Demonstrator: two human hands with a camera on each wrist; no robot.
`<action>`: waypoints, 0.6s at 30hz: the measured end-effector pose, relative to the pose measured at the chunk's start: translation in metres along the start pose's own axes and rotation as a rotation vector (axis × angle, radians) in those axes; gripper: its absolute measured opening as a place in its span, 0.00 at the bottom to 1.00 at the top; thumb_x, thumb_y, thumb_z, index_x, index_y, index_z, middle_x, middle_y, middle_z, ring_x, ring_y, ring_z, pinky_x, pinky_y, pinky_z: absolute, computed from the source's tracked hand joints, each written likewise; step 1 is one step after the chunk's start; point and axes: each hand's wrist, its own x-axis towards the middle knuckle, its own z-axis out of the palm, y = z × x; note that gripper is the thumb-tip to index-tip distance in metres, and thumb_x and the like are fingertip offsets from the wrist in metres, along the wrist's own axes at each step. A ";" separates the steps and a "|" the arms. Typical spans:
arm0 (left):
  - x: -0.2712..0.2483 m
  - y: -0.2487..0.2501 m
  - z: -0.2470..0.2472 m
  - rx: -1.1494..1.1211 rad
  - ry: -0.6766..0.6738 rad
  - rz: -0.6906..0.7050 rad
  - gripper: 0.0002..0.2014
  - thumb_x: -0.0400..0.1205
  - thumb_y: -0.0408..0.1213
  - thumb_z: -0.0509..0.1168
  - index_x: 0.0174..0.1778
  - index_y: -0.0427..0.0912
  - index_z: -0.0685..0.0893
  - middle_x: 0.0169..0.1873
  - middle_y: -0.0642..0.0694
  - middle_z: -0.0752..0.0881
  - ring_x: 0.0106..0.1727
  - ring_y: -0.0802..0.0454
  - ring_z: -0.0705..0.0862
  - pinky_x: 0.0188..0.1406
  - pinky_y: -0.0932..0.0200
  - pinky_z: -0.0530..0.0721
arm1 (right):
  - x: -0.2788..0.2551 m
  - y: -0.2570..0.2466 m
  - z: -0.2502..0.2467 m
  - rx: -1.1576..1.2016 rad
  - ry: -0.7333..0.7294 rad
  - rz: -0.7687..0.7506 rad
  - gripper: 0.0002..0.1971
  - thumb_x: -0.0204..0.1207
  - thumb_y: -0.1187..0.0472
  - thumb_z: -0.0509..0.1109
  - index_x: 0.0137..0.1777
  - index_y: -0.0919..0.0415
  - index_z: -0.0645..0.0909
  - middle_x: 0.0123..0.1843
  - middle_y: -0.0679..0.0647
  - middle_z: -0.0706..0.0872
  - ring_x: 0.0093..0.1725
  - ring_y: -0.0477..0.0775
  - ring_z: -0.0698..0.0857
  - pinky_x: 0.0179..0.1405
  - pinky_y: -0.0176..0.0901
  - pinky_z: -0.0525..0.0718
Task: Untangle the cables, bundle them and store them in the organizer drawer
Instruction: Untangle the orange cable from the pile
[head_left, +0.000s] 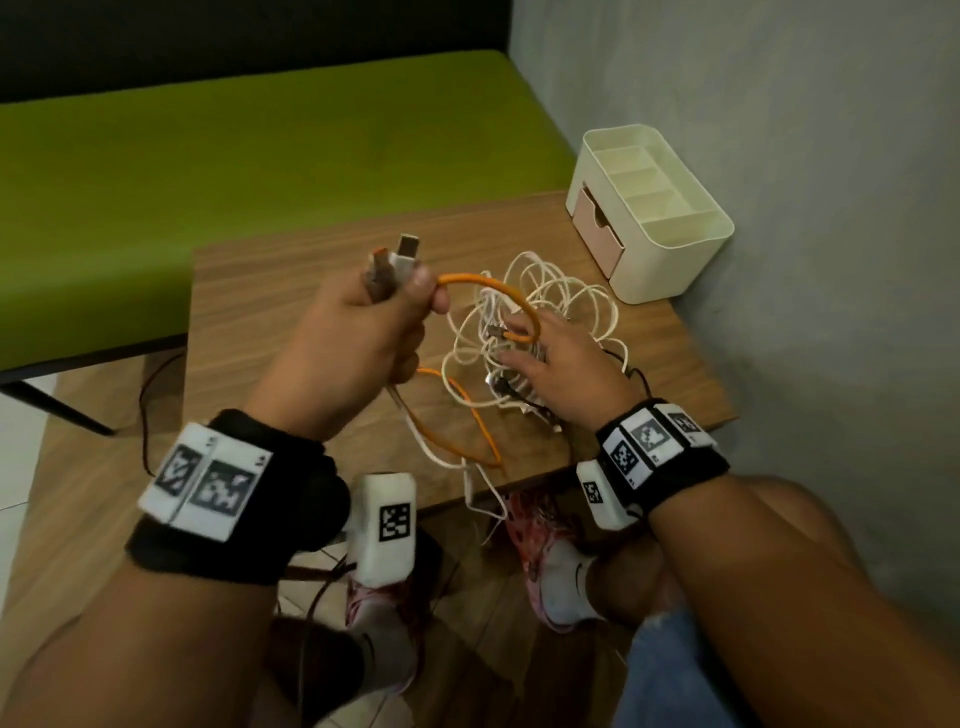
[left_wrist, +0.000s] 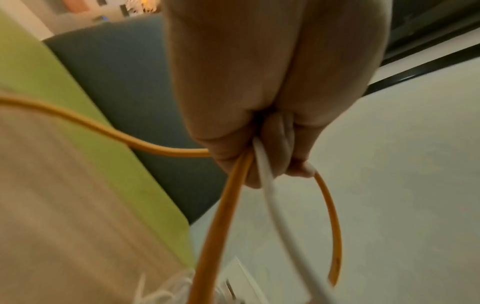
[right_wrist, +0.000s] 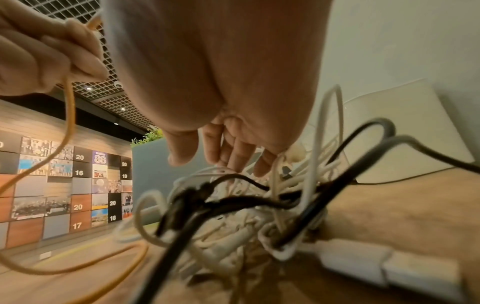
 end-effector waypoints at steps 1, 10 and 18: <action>-0.001 0.005 -0.002 0.090 0.019 0.014 0.13 0.87 0.40 0.59 0.39 0.40 0.81 0.22 0.49 0.61 0.20 0.56 0.58 0.19 0.65 0.61 | 0.002 -0.001 -0.002 -0.001 0.011 -0.010 0.18 0.82 0.57 0.70 0.71 0.58 0.80 0.67 0.51 0.81 0.65 0.50 0.80 0.68 0.46 0.76; -0.018 -0.002 0.019 0.283 0.043 -0.066 0.15 0.89 0.39 0.58 0.40 0.41 0.84 0.24 0.45 0.63 0.23 0.51 0.60 0.24 0.58 0.62 | -0.042 -0.035 -0.032 0.417 0.100 -0.094 0.21 0.74 0.67 0.69 0.65 0.48 0.83 0.59 0.45 0.86 0.56 0.47 0.84 0.51 0.40 0.85; -0.041 0.015 0.080 0.283 -0.042 0.010 0.13 0.89 0.42 0.59 0.46 0.43 0.87 0.24 0.55 0.77 0.20 0.55 0.65 0.23 0.58 0.67 | -0.098 -0.046 -0.054 0.382 0.115 0.026 0.07 0.82 0.63 0.70 0.53 0.53 0.88 0.43 0.52 0.91 0.42 0.48 0.92 0.32 0.41 0.87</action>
